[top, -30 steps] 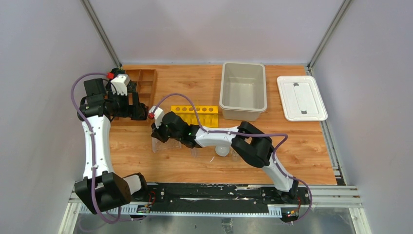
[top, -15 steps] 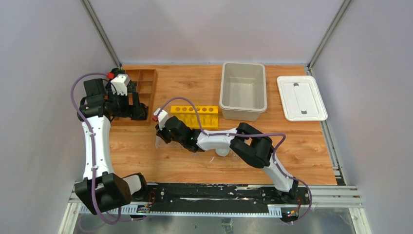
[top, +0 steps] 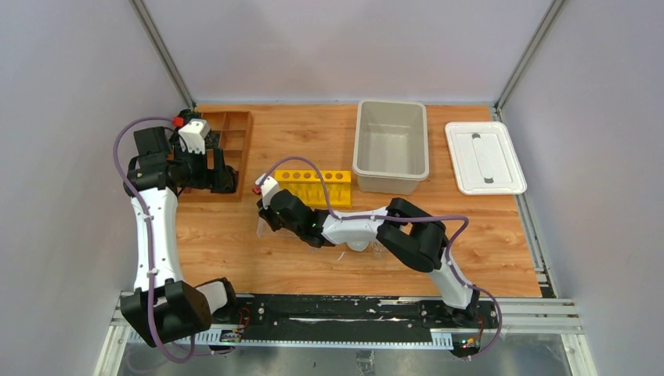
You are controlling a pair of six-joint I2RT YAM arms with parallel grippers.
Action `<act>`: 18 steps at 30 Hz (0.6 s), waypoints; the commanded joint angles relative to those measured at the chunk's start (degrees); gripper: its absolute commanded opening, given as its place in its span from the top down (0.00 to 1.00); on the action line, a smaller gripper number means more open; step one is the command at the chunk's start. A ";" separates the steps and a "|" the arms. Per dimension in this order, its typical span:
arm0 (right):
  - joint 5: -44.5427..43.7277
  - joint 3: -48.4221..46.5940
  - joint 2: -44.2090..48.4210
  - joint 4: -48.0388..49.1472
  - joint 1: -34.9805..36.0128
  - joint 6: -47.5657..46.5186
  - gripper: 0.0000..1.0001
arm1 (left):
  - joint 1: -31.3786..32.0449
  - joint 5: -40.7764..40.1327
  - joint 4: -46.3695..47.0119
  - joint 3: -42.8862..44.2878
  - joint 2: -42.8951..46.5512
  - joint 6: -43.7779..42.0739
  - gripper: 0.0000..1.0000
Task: Organize the chemistry lab equipment
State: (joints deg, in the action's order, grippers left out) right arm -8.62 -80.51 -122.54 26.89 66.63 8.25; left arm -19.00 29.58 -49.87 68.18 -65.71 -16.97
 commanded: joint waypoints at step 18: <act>7.25 -0.28 3.45 -5.32 1.22 2.63 0.76 | -0.47 1.60 -1.11 0.28 1.77 -1.26 0.17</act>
State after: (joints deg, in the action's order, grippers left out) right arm -2.57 -79.96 -121.21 23.94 66.67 10.72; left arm -19.00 30.39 -50.35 68.12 -65.04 -17.54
